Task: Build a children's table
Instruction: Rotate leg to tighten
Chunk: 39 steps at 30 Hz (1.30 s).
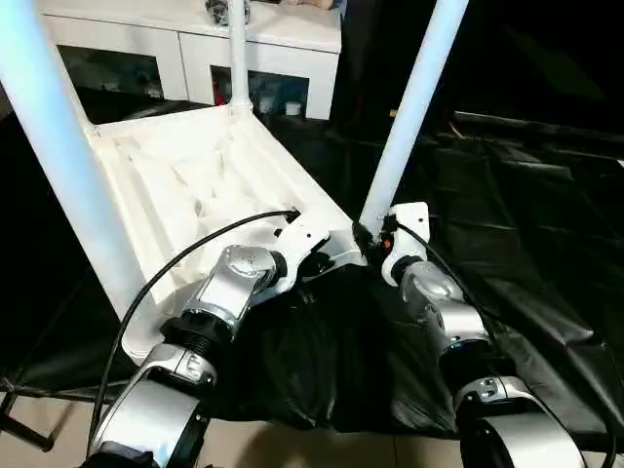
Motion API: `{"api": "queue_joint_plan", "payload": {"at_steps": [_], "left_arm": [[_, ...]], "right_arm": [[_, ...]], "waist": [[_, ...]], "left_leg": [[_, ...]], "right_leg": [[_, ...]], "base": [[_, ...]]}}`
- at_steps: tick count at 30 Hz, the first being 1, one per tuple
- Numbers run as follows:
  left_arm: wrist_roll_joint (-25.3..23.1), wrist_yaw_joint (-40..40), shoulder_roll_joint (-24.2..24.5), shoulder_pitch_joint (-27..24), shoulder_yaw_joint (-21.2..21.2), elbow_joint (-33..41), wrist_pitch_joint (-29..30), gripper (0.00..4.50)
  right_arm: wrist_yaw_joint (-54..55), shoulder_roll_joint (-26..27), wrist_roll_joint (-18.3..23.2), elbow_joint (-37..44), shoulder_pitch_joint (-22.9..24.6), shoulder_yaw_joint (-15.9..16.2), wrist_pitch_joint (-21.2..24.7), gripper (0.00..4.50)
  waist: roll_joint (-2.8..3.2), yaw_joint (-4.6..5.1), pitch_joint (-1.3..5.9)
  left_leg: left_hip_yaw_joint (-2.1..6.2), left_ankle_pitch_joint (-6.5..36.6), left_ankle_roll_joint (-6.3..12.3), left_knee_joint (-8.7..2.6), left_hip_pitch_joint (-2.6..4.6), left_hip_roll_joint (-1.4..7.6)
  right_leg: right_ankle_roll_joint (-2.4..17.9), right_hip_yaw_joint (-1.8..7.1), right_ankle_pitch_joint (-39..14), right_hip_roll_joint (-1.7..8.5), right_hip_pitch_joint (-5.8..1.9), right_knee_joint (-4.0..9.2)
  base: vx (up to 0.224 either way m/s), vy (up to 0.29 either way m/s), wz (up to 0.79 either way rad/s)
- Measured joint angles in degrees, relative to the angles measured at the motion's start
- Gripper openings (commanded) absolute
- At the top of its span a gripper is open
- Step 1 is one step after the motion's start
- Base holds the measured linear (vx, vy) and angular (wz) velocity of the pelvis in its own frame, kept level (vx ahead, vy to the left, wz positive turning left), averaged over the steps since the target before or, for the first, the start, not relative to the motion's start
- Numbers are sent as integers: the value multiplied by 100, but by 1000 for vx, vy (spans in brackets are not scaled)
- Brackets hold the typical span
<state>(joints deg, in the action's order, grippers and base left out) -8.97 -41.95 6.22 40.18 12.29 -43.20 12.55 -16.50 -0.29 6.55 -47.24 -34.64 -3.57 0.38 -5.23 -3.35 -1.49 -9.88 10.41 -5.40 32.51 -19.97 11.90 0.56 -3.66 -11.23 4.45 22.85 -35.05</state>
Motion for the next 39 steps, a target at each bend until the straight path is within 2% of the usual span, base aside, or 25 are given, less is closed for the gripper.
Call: {"api": "queue_joint_plan", "payload": {"at_steps": [2, 5, 7, 10, 15, 18, 20, 23, 24, 28, 30, 39], "left_arm": [[0, -89, 26, -38, -2, 75, -3, 0], [168, -537, 207, -162, -11, 256, -167, 0], [314, -889, 321, -213, -13, 299, -344, 0], [429, -1367, 509, -237, 5, 324, -513, 0], [526, -1956, 784, -324, 44, 441, -700, 0], [593, -2248, 923, -364, 48, 491, -761, 0], [603, -2326, 973, -366, 58, 491, -791, 0], [659, -2490, 1072, -367, 113, 491, -859, 0], [676, -2572, 1116, -368, 127, 491, -900, 0], [697, -2808, 1187, -367, 146, 491, -938, 0], [699, -2891, 1219, -368, 153, 491, -957, 0], [709, -2983, 1256, -367, 197, 490, -1026, 0]], "right_arm": [[-318, -112, 7, 11, 48, 14, -66, 311], [-1104, -616, -24, 105, 210, 284, -117, 342], [-1495, -864, -51, 128, 311, 361, -122, 356], [-2089, -1062, -45, 234, 339, 483, -126, 356], [-3152, -1459, 167, 726, 460, 557, -82, 356], [-3698, -1665, 316, 938, 538, 564, -31, 356], [-3958, -1709, 402, 1019, 570, 625, 34, 329], [-4378, -1850, 501, 1139, 586, 756, 104, 318], [-4538, -1916, 502, 1168, 586, 803, 158, 297], [-4906, -2099, 476, 1262, 625, 930, 202, 270], [-4990, -2141, 452, 1300, 634, 973, 198, 241], [-5038, -2175, 415, 1338, 634, 1029, 241, 198]], "waist": [[2, 2, 0], [7, -20, -7], [-1, -86, -12], [38, -121, -47], [48, -171, -71], [44, -165, -74], [43, -163, -77], [41, -170, -78], [38, -172, -80], [28, -177, -85], [26, -177, -85], [16, -177, -87]], "left_leg": [[-2, 1, 1, -1, -5, -2], [-3, 2, 2, -16, -12, -1], [-5, 1, 2, -16, -12, 3], [-9, 1, 3, -9, -17, 1], [-10, 2, 4, -8, -15, 3], [-10, 4, 7, -8, -14, 5], [-10, 4, 7, -5, -15, 5], [-9, 4, 7, -4, -15, 4], [-9, 4, 7, -4, -16, 5], [-10, 5, 8, -4, -16, 5], [-9, 5, 9, -3, -16, 4], [-9, 6, 10, 2, -16, 5]], "right_leg": [[1, 2, 0, 1, 2, 5], [-1, -1, -2, 0, 11, 8], [2, -16, -4, -3, 26, 5], [5, -8, -1, -2, 31, 4], [6, -8, -1, -1, 30, 5], [6, -9, -2, -2, 30, 3], [6, -9, -2, -2, 30, 2], [6, -8, -2, -2, 30, 3], [6, -9, -2, -2, 30, 3], [7, -9, -2, -1, 29, 4], [7, -9, -2, -2, 29, 3], [7, -9, -2, -1, 28, 0]], "base": [[0, 0, 0], [0, 0, 0], [0, 0, 0], [0, 0, 0], [0, 0, 0], [0, 0, 0], [0, 0, 0], [0, 0, 0], [0, 0, 0], [0, 0, 0], [0, 0, 0], [0, 0, 0]]}}
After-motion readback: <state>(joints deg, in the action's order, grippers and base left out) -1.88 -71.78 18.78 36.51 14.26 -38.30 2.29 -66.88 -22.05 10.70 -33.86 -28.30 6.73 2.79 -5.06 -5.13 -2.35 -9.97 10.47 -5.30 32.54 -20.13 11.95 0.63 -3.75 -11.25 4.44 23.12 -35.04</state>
